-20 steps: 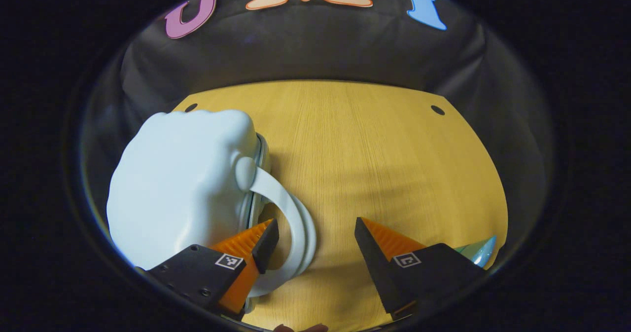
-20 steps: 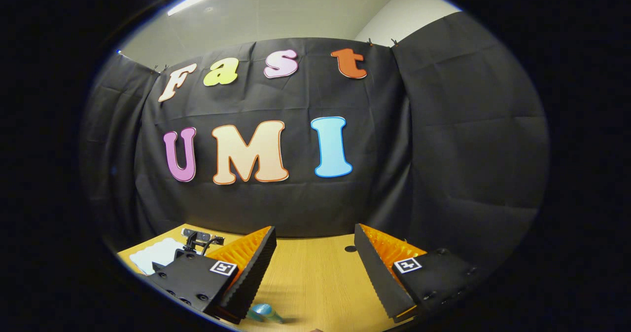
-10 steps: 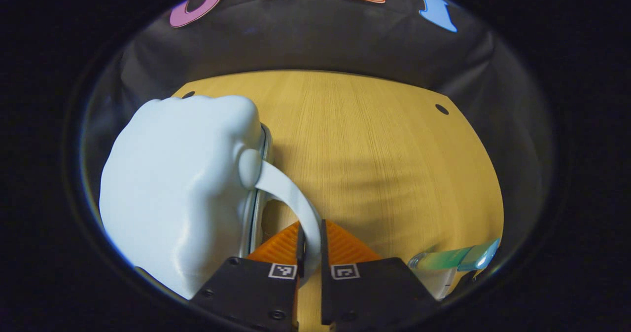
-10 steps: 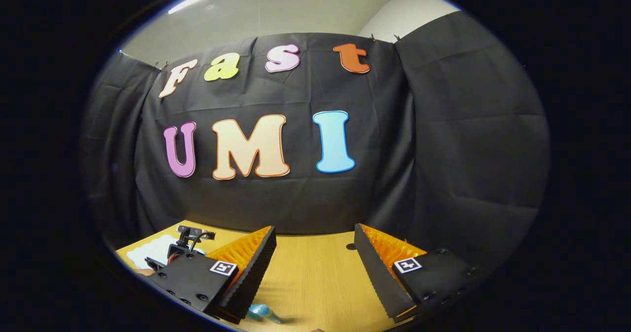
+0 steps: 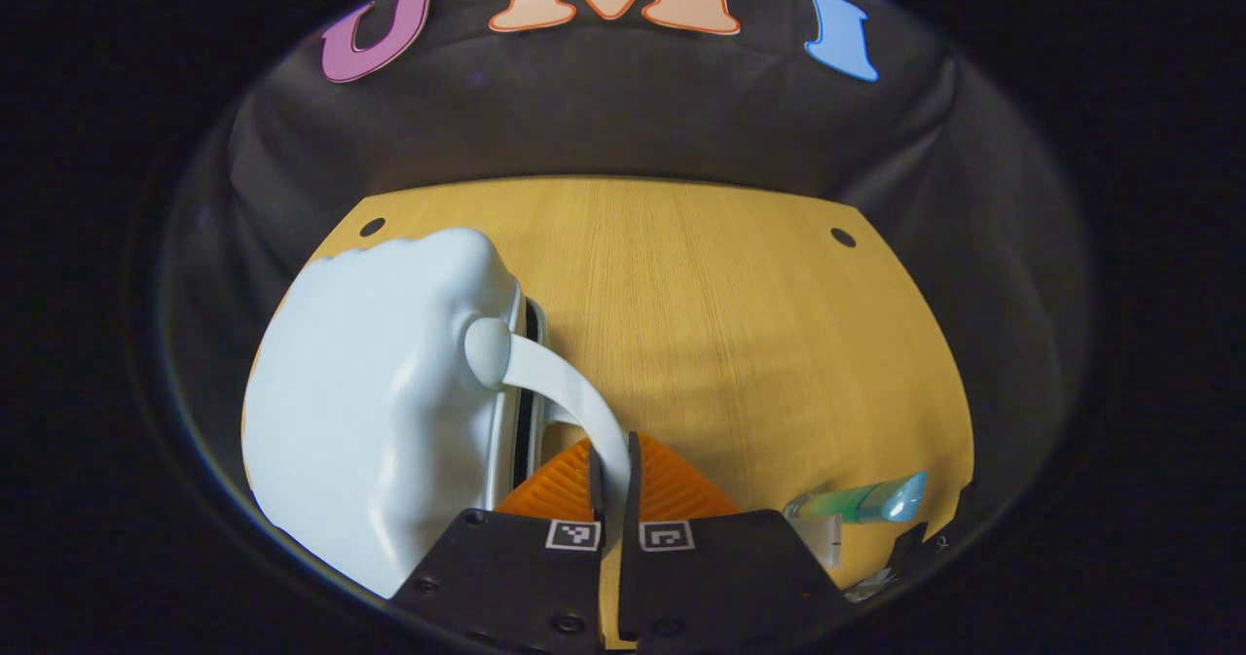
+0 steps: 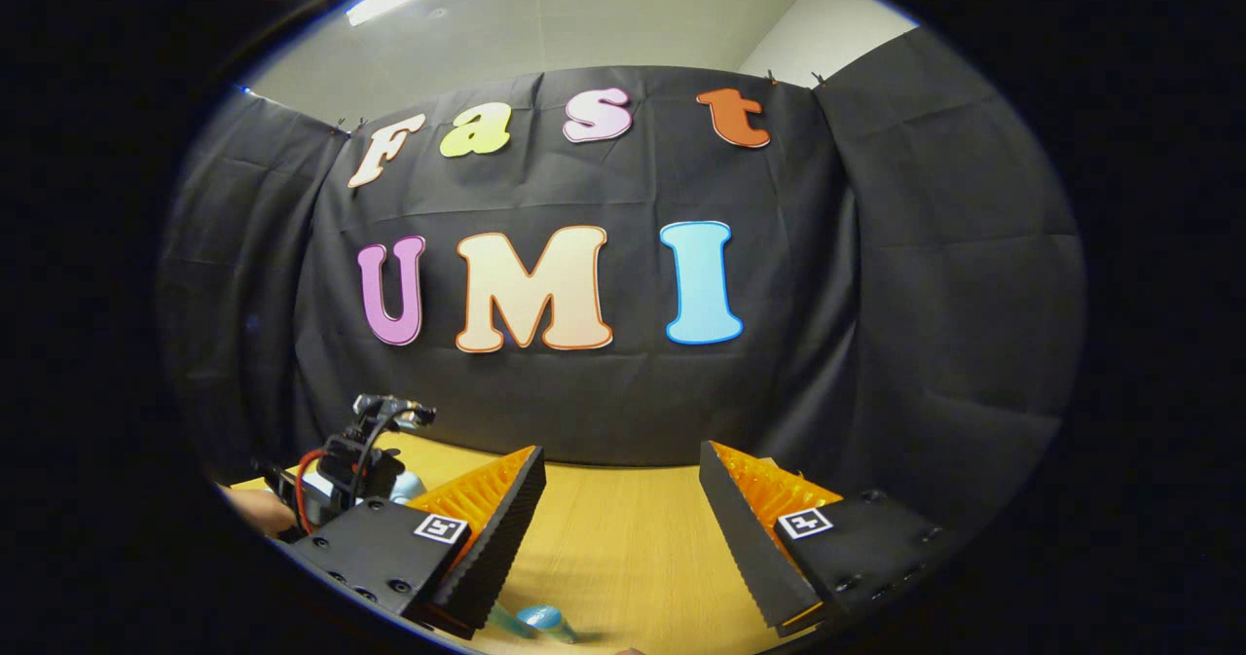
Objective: First open the suitcase, pack the skin care products into it, and then close the suitcase.
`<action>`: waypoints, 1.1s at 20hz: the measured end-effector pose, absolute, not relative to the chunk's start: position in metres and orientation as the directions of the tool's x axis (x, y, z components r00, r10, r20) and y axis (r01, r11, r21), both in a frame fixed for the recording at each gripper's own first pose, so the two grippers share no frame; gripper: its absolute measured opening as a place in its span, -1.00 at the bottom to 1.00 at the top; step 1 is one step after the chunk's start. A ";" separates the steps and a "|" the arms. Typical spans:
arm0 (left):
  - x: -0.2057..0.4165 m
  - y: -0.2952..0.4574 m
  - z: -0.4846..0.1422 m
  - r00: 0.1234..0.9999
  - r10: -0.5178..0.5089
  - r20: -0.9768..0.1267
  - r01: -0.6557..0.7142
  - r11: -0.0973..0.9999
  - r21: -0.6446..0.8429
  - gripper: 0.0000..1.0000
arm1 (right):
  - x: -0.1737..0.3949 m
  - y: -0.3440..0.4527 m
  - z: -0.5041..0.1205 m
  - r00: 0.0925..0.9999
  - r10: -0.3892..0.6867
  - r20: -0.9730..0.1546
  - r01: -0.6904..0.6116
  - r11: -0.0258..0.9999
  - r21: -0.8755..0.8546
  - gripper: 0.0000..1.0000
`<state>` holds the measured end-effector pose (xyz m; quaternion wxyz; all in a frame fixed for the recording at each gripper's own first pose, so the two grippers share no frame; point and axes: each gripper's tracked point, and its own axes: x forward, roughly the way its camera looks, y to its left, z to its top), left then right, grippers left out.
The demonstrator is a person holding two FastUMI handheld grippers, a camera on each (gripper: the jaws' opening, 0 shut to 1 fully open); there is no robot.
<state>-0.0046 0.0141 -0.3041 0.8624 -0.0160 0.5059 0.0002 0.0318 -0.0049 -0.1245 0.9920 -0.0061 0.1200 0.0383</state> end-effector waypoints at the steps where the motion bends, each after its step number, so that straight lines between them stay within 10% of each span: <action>1: -0.001 0.014 -0.292 0.504 -0.016 -0.863 -0.004 1.000 -0.021 -0.99 | 0.033 -0.001 -0.124 0.968 0.083 -0.236 -0.085 0.996 0.003 0.99; 22: 0.028 0.226 -0.112 0.745 0.207 -0.634 -0.159 0.978 0.133 -1.00 | 0.053 0.118 -0.147 0.949 0.191 -0.251 -0.181 0.981 0.062 0.99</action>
